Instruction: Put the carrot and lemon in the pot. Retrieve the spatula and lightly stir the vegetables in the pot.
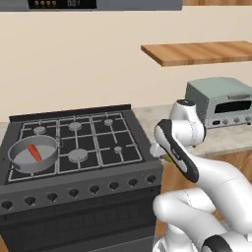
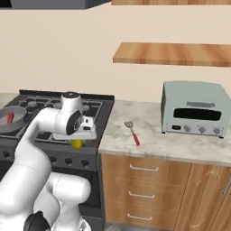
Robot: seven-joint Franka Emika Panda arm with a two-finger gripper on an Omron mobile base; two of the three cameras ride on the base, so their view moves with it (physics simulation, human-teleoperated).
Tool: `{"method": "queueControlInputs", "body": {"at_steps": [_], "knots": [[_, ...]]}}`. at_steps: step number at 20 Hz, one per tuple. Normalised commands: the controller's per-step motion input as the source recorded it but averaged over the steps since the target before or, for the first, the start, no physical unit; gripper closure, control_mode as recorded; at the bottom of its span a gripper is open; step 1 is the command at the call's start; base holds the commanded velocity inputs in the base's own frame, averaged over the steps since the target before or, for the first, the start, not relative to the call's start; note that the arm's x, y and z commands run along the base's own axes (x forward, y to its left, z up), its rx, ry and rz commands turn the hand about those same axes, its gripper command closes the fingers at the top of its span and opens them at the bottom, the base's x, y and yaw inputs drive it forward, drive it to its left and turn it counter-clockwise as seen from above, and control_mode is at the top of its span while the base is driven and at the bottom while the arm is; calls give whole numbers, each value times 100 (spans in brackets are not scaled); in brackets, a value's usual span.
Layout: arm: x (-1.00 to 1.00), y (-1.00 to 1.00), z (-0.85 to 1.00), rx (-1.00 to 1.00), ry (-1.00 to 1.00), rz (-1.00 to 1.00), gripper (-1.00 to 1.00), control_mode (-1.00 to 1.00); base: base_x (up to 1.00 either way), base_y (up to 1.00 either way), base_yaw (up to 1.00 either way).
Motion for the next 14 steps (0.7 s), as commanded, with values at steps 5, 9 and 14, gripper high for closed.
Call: {"method": "queueControlInputs", "body": {"at_steps": [5,9,14], "knots": [[0,0,0,0,0,0,100,100,-17,79,0],[0,0,0,0,0,0,100,100,11,80,0],[0,0,0,0,0,0,100,100,46,66,0]]}}
